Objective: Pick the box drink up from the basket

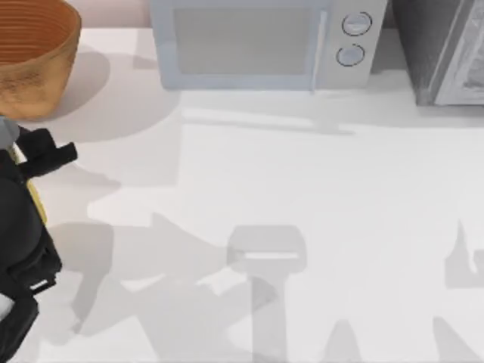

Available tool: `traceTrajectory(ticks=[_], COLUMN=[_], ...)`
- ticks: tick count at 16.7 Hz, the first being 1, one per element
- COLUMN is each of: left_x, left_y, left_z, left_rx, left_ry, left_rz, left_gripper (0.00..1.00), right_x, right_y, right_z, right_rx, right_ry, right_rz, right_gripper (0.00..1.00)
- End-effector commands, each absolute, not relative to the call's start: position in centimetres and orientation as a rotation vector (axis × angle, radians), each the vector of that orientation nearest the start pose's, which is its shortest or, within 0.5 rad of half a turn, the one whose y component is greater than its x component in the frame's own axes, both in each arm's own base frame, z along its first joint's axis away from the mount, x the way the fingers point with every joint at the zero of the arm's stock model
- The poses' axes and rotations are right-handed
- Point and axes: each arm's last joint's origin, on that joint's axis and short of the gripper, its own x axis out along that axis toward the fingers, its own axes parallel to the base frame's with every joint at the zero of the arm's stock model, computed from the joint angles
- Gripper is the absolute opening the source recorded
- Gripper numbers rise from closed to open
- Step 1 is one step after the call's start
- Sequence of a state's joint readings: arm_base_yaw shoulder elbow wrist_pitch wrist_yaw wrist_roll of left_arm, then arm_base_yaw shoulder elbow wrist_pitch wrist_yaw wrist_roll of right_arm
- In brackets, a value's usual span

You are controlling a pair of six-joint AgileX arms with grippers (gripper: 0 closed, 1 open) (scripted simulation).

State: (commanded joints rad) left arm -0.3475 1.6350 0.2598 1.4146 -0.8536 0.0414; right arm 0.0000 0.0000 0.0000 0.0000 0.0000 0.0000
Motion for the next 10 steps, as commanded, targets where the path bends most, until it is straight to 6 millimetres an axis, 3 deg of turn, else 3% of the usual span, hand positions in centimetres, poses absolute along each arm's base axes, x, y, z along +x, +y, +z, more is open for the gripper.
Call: traceTrajectory(ticks=[6,10], left_x=[23.03,23.03], left_y=[-5.78,-5.78], left_z=[13.69,13.69], left_rx=[0.004,0.004], left_ry=[-0.013,-0.013], left_rz=[0.524,0.524], left_gripper=[0.98,1.0], right_x=[10.57,10.57], right_y=[-0.12,-0.12], right_z=[16.0,16.0], right_rx=[0.0,0.0], right_ry=[0.0,0.0], right_rz=[0.0,0.0], right_gripper=[1.0,1.0])
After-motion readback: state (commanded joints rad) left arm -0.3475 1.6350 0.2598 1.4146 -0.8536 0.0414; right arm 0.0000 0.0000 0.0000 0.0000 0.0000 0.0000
